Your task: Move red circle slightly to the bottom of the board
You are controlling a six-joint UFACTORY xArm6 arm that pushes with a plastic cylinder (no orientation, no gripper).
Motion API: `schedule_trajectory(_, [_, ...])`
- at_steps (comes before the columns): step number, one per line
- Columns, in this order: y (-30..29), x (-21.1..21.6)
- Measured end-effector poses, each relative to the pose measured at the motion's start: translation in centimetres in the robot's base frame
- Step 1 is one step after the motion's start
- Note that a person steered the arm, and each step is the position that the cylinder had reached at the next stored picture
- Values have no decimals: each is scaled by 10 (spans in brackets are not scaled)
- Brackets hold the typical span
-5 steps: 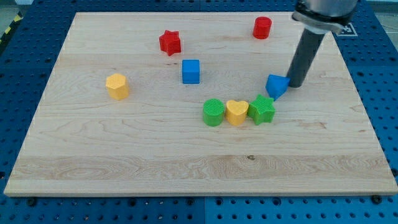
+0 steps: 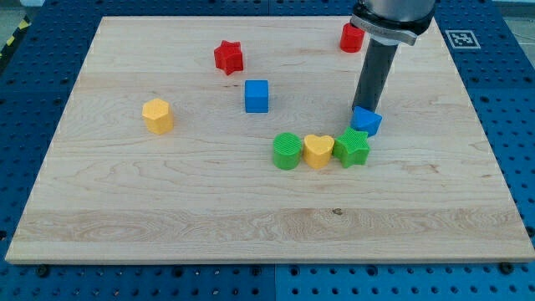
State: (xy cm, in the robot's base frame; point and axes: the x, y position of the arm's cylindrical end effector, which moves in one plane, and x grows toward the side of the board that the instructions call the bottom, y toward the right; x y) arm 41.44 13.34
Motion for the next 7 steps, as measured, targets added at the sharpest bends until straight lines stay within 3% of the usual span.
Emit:
schedule_trajectory(4, [-3,1])
schedule_trajectory(7, [24,-23])
